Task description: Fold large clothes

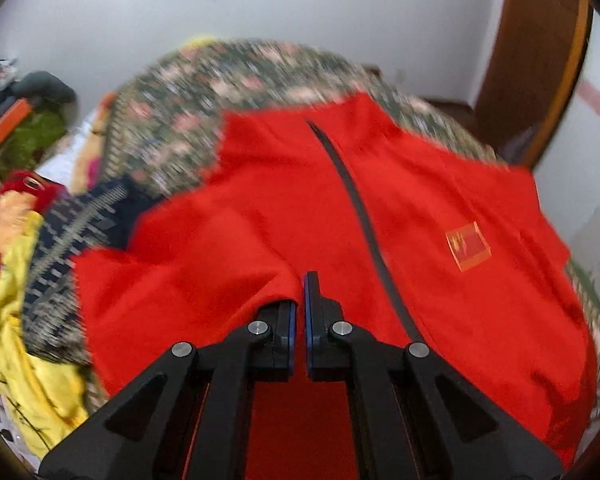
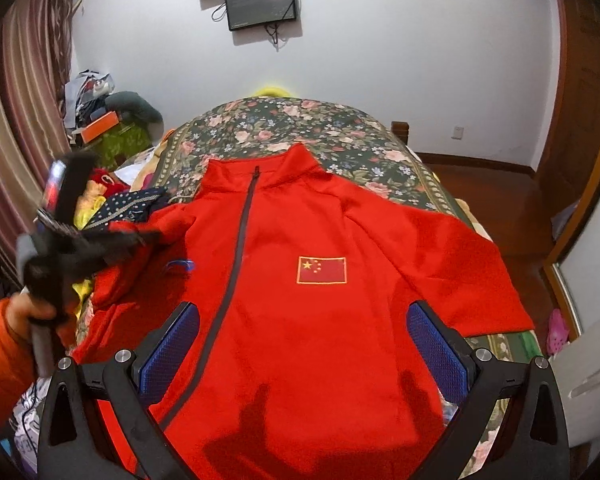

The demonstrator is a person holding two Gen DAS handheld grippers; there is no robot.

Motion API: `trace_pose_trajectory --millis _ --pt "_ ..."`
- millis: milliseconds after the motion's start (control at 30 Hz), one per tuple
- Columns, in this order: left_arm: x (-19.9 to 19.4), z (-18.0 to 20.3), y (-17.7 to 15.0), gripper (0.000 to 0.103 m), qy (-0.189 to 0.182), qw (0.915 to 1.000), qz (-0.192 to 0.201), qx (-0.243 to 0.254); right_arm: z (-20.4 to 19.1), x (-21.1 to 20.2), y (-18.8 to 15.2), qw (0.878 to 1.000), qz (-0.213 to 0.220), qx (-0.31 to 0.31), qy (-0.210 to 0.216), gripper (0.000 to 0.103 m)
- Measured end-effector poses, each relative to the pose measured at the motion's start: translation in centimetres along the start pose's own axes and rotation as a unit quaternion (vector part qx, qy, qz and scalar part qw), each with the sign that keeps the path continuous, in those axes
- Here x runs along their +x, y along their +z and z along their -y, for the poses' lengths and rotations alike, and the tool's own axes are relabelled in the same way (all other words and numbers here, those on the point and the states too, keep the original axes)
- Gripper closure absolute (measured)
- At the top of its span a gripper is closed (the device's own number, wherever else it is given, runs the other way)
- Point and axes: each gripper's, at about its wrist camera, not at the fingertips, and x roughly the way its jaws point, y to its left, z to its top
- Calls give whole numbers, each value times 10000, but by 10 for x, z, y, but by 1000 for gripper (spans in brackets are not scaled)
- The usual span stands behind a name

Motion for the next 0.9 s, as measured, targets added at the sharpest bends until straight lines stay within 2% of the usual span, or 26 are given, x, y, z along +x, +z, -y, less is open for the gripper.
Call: trace_pose_trajectory --millis 233,333,367,400,433,467,500,700,900 --pt "35 22 -26 100 -313 9970 -694 -135 4 1 -4 10000 -92 -6 -12 0" --pt "37 21 -37 91 -466 9943 -922 -254 4 2 -4 9999 -130 46 27 0" --pt "36 20 -39 84 -520 9935 -967 -290 4 2 -4 9999 -146 64 40 0" --pt "32 18 -42 74 -618 9928 -967 -335 4 3 -4 9998 -156 71 49 0" --pt "29 17 -43 68 -676 9925 -953 -359 3 3 -3 9998 -168 87 65 0" --pt "24 16 -45 55 -711 9923 -940 -377 3 3 -3 9998 -177 95 75 0" --pt "19 14 -47 49 -735 9923 -920 -392 2 4 -4 9997 -194 106 86 0" --pt "-22 -10 -51 48 -764 9938 -656 -481 -4 5 -2 9995 -237 114 148 0" --pt "-53 -75 -57 41 -463 9927 -212 -1091 -14 8 -1 9997 -241 -5 87 0"
